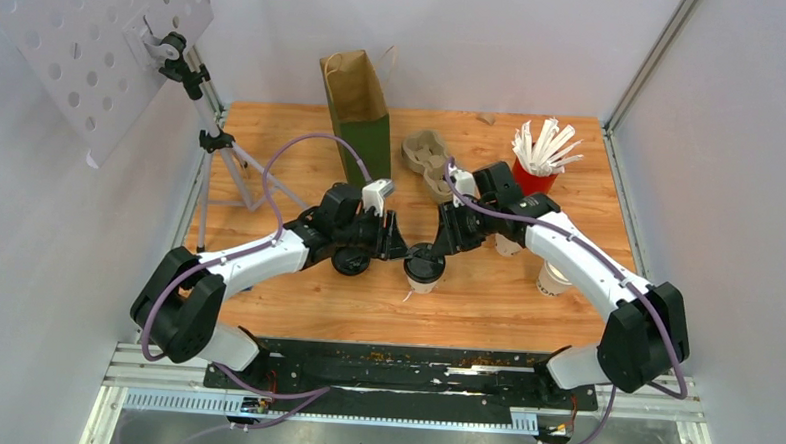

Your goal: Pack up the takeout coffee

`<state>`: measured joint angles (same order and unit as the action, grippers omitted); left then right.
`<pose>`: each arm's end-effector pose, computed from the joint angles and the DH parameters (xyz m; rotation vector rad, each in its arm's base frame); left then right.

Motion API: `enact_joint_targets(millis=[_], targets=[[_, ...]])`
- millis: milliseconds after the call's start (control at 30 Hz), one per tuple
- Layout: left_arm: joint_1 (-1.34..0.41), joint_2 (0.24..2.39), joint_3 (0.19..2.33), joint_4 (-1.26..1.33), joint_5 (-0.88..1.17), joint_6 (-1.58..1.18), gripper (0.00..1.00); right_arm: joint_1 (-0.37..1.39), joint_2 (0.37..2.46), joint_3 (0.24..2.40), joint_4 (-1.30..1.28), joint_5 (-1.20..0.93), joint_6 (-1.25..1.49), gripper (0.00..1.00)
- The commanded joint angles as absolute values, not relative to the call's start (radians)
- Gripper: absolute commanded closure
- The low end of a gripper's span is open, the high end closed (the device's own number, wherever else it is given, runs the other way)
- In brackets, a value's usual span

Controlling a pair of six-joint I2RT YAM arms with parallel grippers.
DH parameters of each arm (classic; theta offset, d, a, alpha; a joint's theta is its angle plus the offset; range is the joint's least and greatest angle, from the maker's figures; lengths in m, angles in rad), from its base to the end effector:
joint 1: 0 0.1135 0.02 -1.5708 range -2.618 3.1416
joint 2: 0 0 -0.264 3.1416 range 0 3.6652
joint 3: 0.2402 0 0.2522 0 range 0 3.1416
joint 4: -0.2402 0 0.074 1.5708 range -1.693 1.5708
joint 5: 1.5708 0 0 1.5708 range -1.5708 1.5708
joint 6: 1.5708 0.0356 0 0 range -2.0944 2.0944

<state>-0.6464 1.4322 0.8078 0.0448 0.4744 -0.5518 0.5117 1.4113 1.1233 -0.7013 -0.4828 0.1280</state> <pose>0.2343 -0.1971 0.2226 0.4108 2.2931 -1.1654 0.2430 0.1554 0.2739 -0.6867 2.5267 0.8560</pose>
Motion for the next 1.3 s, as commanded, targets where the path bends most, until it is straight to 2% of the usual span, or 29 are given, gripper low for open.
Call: enact_joint_targets(millis=[0, 433, 1067, 1167, 1267], targets=[[-0.646, 1.424, 0.789, 0.098, 0.494, -0.563, 0.50, 0.510, 1.429, 1.157, -0.681, -0.510, 0.101, 0.67], [-0.650, 1.457, 0.778, 0.073, 0.480, -0.536, 0.55, 0.509, 1.450, 1.107, -0.684, -0.462, 0.097, 0.67], [-0.655, 1.466, 0.674, 0.067, 0.403, -0.516, 0.59, 0.509, 1.410, 0.891, -0.601, -0.426, 0.161, 0.67], [-0.660, 1.447, 0.668, 0.087, 0.450, -0.563, 0.59, 0.509, 1.410, 0.939, -0.610, -0.437, 0.133, 0.67], [-0.685, 1.396, 0.673, 0.128, 0.470, -0.649, 0.59, 0.503, 1.424, 1.083, -0.676, -0.432, 0.092, 0.64]])
